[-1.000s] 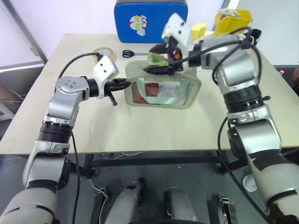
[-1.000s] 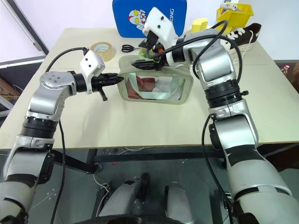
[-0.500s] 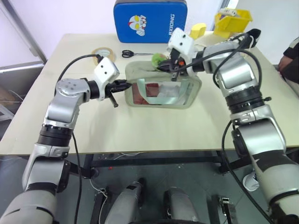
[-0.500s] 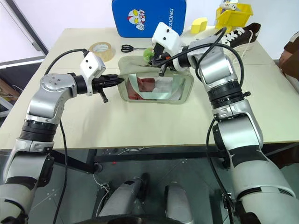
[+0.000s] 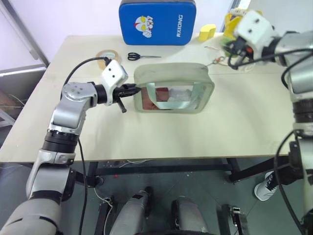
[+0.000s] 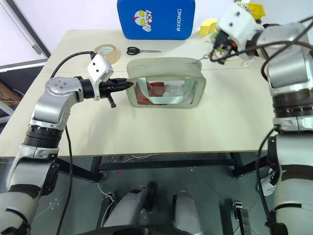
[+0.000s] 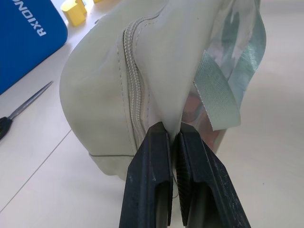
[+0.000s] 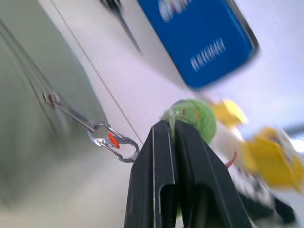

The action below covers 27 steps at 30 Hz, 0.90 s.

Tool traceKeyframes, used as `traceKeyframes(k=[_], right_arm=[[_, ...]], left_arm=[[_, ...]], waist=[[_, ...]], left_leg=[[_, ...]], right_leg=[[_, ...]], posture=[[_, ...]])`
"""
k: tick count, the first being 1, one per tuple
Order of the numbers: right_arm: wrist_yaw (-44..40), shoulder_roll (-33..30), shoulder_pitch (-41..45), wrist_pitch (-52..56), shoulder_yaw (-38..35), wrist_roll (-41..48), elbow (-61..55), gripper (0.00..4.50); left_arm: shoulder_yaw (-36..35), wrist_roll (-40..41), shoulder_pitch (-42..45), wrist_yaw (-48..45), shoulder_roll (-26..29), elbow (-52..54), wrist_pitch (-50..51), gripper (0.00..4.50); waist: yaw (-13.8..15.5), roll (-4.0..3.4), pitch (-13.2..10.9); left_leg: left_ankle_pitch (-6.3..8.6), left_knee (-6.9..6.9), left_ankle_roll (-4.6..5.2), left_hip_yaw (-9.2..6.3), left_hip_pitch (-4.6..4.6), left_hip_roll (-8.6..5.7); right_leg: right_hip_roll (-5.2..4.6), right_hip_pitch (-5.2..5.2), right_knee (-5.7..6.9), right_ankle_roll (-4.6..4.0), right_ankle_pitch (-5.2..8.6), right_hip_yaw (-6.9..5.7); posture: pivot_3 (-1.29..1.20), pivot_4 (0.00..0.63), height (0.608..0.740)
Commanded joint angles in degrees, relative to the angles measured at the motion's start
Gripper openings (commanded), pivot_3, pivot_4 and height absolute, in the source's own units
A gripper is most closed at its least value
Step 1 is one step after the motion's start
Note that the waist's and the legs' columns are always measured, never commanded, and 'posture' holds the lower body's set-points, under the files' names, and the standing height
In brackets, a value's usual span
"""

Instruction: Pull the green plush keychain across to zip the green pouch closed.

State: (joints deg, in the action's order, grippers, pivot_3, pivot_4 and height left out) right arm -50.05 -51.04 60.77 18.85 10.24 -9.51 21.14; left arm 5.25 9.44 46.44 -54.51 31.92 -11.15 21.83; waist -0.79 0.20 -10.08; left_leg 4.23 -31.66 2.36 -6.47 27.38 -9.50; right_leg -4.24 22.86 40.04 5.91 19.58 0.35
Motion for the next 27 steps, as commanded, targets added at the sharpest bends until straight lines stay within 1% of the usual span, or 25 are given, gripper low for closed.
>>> traceKeyframes(k=[1,3,5,7,8,10,11,13,15,20,21,22,23,24,27], right_arm=[[5.92,-3.28,-5.31,-4.51,-1.12,-4.86,0.06,0.01],[7.93,-1.58,-11.00,-3.53,-2.02,-4.03,-0.33,0.01],[9.90,2.10,-15.88,-1.24,-3.20,-1.84,-0.78,0.01],[11.22,6.63,-19.84,0.61,-3.73,0.15,-2.43,0.01],[11.74,9.90,-21.47,2.28,-4.62,2.23,-3.76,0.01],[12.36,15.19,-23.53,6.24,-6.20,5.78,-6.23,0.01],[12.74,16.86,-24.01,7.52,-6.67,6.64,-6.94,0.01],[13.43,18.44,-24.02,9.34,-7.45,7.41,-7.54,0.01],[13.68,18.64,-23.14,10.90,-8.65,8.34,-7.43,0.01],[11.59,14.67,-20.38,11.45,-10.57,9.64,-7.93,0.01],[9.73,13.07,-19.46,11.92,-10.94,10.47,-8.94,0.31],[7.82,11.53,-18.56,12.50,-11.24,11.36,-10.06,0.65],[5.49,9.69,-17.20,13.54,-11.65,12.64,-11.47,0.96],[3.34,8.05,-15.96,14.71,-11.98,13.96,-12.91,1.51],[-4.62,3.00,-12.51,20.09,-12.55,19.55,-18.06,3.04]], left_arm=[[-0.77,0.38,0.56,0.14,0.48,0.97,-0.04,0.00],[-0.69,0.40,0.67,0.17,0.39,0.88,0.12,0.00],[-0.64,0.38,0.82,0.26,0.28,0.71,0.22,0.00],[-0.58,0.39,0.95,0.38,0.13,0.62,0.37,0.00],[-0.50,0.36,0.97,0.46,0.03,0.64,0.50,0.00],[-0.31,0.31,0.93,0.59,-0.14,0.80,0.65,0.00],[-0.26,0.33,0.93,0.63,-0.18,0.89,0.76,0.00],[-0.30,0.41,0.97,0.65,-0.12,0.99,0.94,0.00],[-0.43,0.43,1.06,0.64,0.02,0.91,1.03,0.00],[-0.88,0.62,0.86,0.83,0.30,1.25,1.68,0.00],[-1.38,1.12,1.03,0.72,0.41,1.32,2.03,0.00],[-2.07,1.77,1.29,0.59,0.58,1.28,2.40,0.36],[-3.17,3.05,1.86,-0.02,1.02,0.94,3.39,0.77],[-4.12,4.26,2.35,-0.79,1.64,0.54,4.33,1.14],[-5.95,6.02,3.44,-3.94,4.97,-2.32,5.05,2.59]], waist=[[-0.02,0.00,0.00],[0.02,0.00,0.00],[0.00,0.01,0.00],[-0.02,0.01,0.01],[-0.07,0.01,0.01],[-0.18,0.01,0.01],[-0.17,0.00,0.01],[-0.08,0.01,0.01],[0.09,0.01,0.01],[0.05,0.00,0.01],[0.06,0.00,0.01],[0.07,0.00,0.01],[0.06,0.00,0.00],[-0.02,-0.02,-0.01],[-0.40,-0.03,-0.02]], left_leg=[[0.00,0.02,0.00,0.00,0.00,0.00],[-0.01,0.03,0.00,0.01,0.00,0.00],[-0.02,0.01,-0.01,0.00,-0.03,0.00],[-0.02,-0.03,0.00,-0.01,-0.07,0.00],[-0.02,-0.04,0.00,-0.01,-0.08,0.00],[-0.03,-0.04,-0.02,-0.02,-0.08,0.00],[-0.06,-0.04,-0.06,-0.02,-0.08,0.00],[-0.12,-0.12,-0.15,-0.03,-0.08,0.01],[-0.09,-0.20,-0.11,-0.06,-0.08,0.00],[-0.01,-0.19,0.01,-0.08,-0.10,0.01],[-0.01,-0.18,0.01,-0.07,-0.10,0.00],[-0.01,-0.18,0.01,-0.07,-0.10,0.00],[-0.01,-0.18,0.01,-0.07,-0.09,0.00],[0.00,-0.19,0.02,-0.07,-0.08,0.00],[0.02,-0.14,0.06,-0.07,0.01,0.00]], right_leg=[[0.00,0.02,0.00,0.00,0.00,0.02],[0.00,0.03,0.00,0.00,0.00,0.03],[0.01,-0.04,0.01,0.00,0.00,0.03],[0.01,-0.10,0.01,0.00,0.00,0.03],[0.01,-0.11,0.01,0.00,0.00,0.03],[0.02,-0.14,0.03,0.00,0.00,0.03],[0.02,-0.15,0.03,0.00,0.00,0.03],[0.04,-0.16,0.03,0.01,0.00,0.02],[0.06,-0.21,0.02,0.01,0.00,-0.02],[0.06,-0.21,0.02,0.01,0.00,-0.03],[0.05,-0.20,0.02,0.01,0.00,-0.03],[0.05,-0.20,0.02,0.01,-0.01,-0.03],[0.05,-0.20,0.02,0.01,-0.01,-0.03],[0.04,-0.19,0.02,0.01,0.00,-0.04],[0.04,-0.07,0.02,0.01,0.00,-0.03]], posture=[[0.00,0.150,0.740],[0.00,0.150,0.740],[0.00,0.150,0.740],[0.00,0.150,0.740],[0.00,0.150,0.740],[0.00,0.150,0.740],[0.00,0.150,0.740],[0.00,0.150,0.740],[0.00,0.150,0.740],[0.00,0.150,0.740],[0.00,0.150,0.740],[0.00,0.150,0.740],[0.00,0.150,0.740],[0.00,0.150,0.740],[0.00,0.150,0.740]])
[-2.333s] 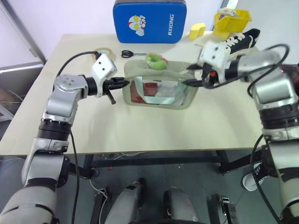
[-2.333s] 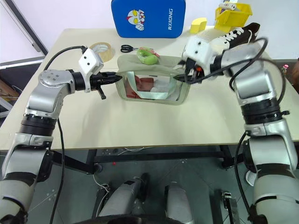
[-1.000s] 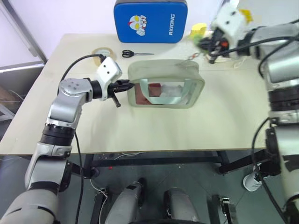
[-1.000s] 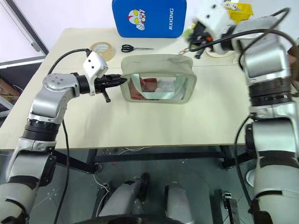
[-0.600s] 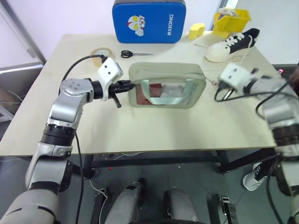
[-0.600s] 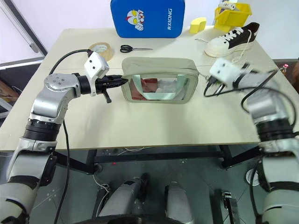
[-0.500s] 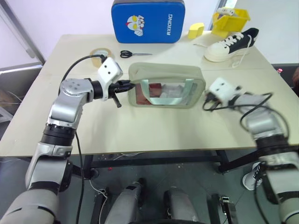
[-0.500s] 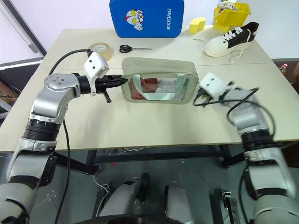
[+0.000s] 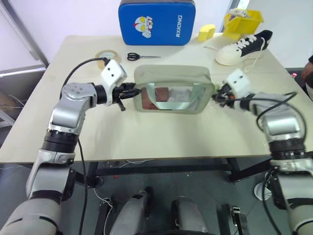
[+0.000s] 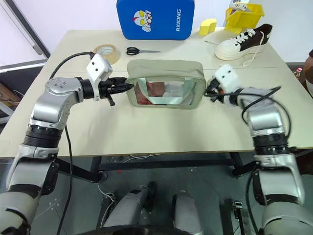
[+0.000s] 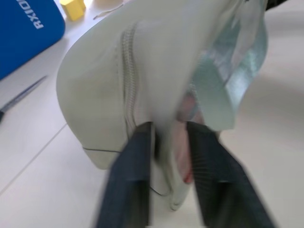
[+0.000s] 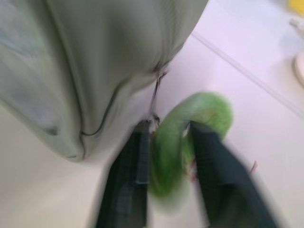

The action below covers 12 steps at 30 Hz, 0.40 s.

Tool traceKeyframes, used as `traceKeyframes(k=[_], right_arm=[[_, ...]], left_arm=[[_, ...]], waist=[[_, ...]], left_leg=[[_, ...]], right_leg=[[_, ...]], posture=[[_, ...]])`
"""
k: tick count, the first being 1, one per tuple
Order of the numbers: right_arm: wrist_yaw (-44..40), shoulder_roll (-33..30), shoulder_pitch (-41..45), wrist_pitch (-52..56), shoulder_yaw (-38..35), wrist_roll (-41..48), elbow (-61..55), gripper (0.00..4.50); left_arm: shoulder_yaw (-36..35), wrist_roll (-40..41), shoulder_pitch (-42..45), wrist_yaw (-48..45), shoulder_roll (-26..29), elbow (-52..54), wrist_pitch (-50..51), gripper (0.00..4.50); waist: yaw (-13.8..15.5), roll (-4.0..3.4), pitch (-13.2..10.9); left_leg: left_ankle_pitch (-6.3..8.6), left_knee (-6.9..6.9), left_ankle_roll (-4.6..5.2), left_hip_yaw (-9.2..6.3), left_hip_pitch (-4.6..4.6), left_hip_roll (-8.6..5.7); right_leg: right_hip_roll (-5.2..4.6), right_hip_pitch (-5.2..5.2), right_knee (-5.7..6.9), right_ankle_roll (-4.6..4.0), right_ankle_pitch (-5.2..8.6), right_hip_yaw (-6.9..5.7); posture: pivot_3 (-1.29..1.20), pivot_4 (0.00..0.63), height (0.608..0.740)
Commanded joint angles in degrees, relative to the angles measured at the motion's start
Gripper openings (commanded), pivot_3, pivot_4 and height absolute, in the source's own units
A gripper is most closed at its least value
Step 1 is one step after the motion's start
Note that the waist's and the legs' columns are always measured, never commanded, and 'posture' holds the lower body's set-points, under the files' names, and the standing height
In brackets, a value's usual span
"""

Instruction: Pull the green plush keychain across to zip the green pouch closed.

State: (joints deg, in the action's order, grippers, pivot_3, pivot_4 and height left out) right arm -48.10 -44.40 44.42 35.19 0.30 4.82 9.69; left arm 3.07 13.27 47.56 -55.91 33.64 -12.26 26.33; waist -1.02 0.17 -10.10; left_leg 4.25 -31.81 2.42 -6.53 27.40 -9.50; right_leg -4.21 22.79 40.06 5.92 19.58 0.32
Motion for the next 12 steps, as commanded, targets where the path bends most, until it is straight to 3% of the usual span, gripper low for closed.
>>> traceKeyframes(k=[1,3,4,8,12], right_arm=[[-8.70,-4.42,4.84,5.82,-3.29,7.91,-8.22,3.67],[-12.14,-5.71,6.20,8.70,-4.32,12.31,-11.08,4.50],[-13.36,-6.26,6.50,9.54,-4.58,13.76,-12.16,4.50],[-16.89,-9.05,6.48,10.89,-4.19,16.81,-15.36,4.50],[-14.67,-8.33,6.57,10.99,-3.66,16.97,-15.68,4.50]], left_arm=[[-3.90,2.25,2.58,-3.54,4.45,-2.21,0.32,3.18],[-4.35,2.96,3.22,-5.61,6.43,-3.67,0.70,4.25],[-4.52,3.35,3.51,-6.43,7.09,-4.17,0.98,4.47],[-4.95,4.00,4.61,-8.79,9.74,-5.71,1.83,4.47],[-5.34,3.81,5.55,-7.34,9.67,-7.47,0.79,4.47]], waist=[[-0.26,0.00,0.00],[-0.31,0.00,0.00],[-0.24,0.00,0.00],[0.24,0.00,0.00],[0.34,0.00,0.00]], left_leg=[[0.01,0.02,0.01,0.00,0.01,0.00],[0.01,0.11,0.01,0.00,-0.01,0.02],[0.01,0.12,0.01,0.00,-0.02,0.03],[0.02,0.12,0.01,0.02,-0.02,0.02],[0.03,0.13,0.02,0.10,0.03,0.01]], right_leg=[[-0.01,0.02,-0.01,0.00,0.01,0.01],[-0.01,0.03,-0.04,-0.02,0.02,0.02],[-0.01,0.02,-0.04,-0.02,0.02,0.02],[-0.05,0.01,-0.06,-0.05,0.03,0.01],[-0.11,0.04,-0.09,-0.20,0.12,0.02]], posture=[[0.00,0.150,0.740],[0.00,0.150,0.740],[0.00,0.150,0.740],[0.00,0.150,0.740],[0.00,0.150,0.740]])
